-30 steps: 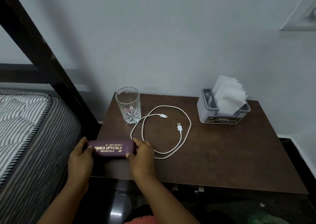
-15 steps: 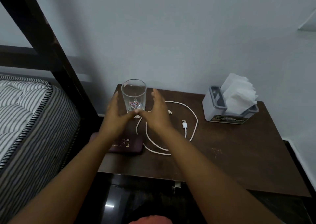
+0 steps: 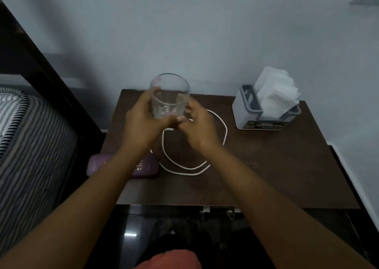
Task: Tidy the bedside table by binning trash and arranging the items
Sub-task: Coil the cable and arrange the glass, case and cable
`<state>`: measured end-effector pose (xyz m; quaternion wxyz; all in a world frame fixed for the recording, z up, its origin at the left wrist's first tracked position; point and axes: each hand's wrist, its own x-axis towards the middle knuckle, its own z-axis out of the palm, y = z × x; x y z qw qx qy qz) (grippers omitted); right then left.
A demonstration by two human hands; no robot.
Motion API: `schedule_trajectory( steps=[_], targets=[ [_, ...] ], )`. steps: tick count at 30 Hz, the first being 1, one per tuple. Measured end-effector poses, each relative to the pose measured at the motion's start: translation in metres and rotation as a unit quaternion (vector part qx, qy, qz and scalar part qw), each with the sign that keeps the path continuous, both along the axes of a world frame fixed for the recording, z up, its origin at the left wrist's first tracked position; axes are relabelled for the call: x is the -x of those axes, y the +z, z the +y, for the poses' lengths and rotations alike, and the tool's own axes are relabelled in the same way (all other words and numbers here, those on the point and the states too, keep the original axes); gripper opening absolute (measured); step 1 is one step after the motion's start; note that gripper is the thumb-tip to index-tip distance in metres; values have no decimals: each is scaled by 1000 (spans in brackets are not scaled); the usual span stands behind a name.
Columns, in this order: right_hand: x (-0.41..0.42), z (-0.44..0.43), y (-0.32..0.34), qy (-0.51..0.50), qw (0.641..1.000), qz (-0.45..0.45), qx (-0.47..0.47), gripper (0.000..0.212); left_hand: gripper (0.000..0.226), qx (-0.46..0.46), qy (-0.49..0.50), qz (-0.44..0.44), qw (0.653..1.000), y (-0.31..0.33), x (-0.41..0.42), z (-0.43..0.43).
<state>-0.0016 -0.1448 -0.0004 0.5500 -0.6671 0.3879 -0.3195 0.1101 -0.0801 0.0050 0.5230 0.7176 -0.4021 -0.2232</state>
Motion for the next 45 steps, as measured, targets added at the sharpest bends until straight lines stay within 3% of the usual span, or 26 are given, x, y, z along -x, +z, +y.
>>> schedule_trajectory(
  steps=[5,9,16,27,38,42,45],
  targets=[
    [103,1,14,-29,999,35,-6,59,85,5,-62,26,998,2,92,-16],
    [169,-5,5,-65,995,73,-8,58,75,-5,-113,77,991,-11,152,-32],
    [228,-18,-21,-102,991,91,-10,56,76,-5,-146,95,985,-23,209,-45],
    [255,-29,-28,-80,992,98,-5,59,79,-16,-132,96,986,-31,237,-53],
    [261,-32,-25,-53,994,75,-65,65,82,-13,-132,96,987,-34,244,-52],
    [255,-10,-23,-142,982,49,-117,80,98,-40,-132,65,988,-31,222,-35],
    [250,28,-25,-244,958,75,-128,59,87,-11,-102,51,993,-24,177,5]
  ],
)
